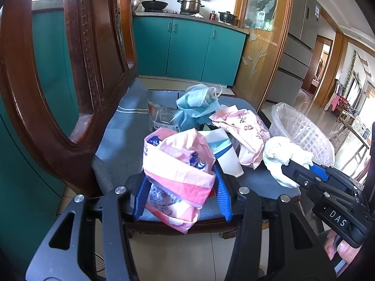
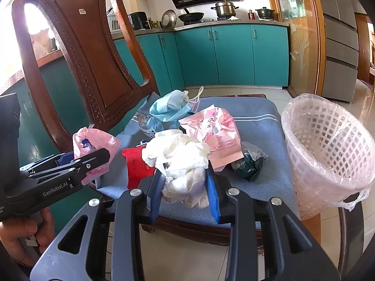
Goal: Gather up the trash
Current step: 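Lift the tissue with the right tool while the left tool lifts the pink bag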
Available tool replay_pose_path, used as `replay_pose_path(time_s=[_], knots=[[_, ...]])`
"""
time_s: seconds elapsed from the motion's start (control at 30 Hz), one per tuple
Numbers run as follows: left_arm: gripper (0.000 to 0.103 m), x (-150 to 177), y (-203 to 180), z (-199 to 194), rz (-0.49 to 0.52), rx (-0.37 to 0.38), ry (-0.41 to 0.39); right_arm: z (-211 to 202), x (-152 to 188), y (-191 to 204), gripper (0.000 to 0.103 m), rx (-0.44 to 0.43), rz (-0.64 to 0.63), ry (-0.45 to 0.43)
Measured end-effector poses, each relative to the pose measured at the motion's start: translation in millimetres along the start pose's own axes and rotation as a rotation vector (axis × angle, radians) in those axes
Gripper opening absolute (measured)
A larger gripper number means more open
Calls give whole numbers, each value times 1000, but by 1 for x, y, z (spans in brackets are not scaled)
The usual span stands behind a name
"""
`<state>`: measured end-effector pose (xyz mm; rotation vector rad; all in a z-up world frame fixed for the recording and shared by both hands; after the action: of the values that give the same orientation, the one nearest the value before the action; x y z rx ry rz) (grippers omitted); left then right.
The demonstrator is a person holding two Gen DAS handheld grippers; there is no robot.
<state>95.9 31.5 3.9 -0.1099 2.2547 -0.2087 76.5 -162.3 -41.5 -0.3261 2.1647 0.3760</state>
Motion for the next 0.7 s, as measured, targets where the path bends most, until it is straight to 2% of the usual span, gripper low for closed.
replay_pose_path(time_s=[0.7], knots=[[51,1,-2,1,13,0,10,1,1,0,34,2,-5,-1]])
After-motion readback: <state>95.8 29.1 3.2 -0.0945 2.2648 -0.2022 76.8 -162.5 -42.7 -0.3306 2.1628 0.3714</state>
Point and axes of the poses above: each gripper's, at about its wrist camera, not at the fingertips, and z roughly the way its jaws point, y to its left, x to its underside, the point moved 2 cm from there along z, roughly the way its jaws point, and after that the axes turned 4 degrees about -z, right-handed, at the moved point
